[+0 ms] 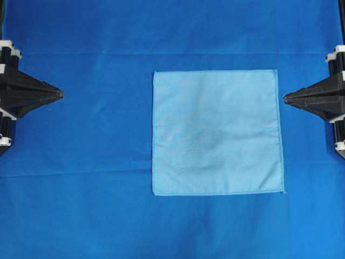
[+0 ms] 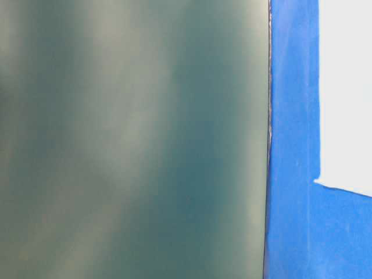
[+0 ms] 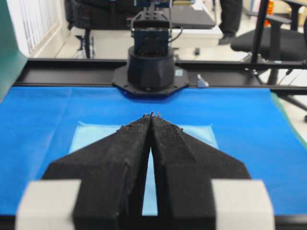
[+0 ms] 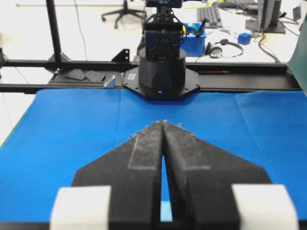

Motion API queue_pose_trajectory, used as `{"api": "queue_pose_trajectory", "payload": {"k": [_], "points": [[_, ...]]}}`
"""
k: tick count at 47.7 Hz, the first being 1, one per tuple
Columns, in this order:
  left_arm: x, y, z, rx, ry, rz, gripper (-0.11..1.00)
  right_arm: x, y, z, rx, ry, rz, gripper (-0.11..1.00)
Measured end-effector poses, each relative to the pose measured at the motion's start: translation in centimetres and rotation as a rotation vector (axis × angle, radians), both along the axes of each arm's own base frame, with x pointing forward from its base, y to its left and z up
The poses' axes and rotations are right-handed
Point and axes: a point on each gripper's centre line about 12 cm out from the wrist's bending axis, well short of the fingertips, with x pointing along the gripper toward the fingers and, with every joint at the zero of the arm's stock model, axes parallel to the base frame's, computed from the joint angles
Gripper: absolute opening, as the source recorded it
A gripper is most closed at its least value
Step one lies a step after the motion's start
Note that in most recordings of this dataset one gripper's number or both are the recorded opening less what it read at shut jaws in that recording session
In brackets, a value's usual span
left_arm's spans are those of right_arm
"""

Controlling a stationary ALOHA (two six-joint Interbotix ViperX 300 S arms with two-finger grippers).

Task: Fold the light blue towel.
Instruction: 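Move both grippers to the towel's top-left and top-right corners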

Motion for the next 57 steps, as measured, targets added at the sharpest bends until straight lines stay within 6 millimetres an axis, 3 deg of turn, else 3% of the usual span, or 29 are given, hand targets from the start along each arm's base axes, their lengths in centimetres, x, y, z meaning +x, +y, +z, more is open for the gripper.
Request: {"api": "queue_pose_trajectory", "payload": {"k": [12,27,32,39,43,57], "points": [[3.5,0.7,-0.8,-0.019,0.109,0.033,0.0,0.2,-1.7,-0.1,0.041,0.134,-0.086,0.0],[9.5,4.0,-4.7,-0.053,0.327,0.141,0.02,-1.0,-6.3,-4.0,0.182,0.447,-0.334,0.01],[11.3,5.0,-6.2,-0.062,0.391,0.167,0.24,-1.3,-7.5,-5.7,0.216,0.56,-0.394,0.03],[12.9,6.3,-8.5,-0.074,0.467,0.198,0.68,-1.3,-8.7,-8.2,0.244,0.689,-0.447,0.45],[13.7,7.3,-10.2,-0.084,0.517,0.219,0.85,-1.0,-9.4,-9.8,0.247,0.774,-0.466,0.64],[16.0,10.3,-15.6,-0.107,0.636,0.281,0.86,0.0,-11.7,-15.1,0.259,0.974,-0.505,0.59]]}}
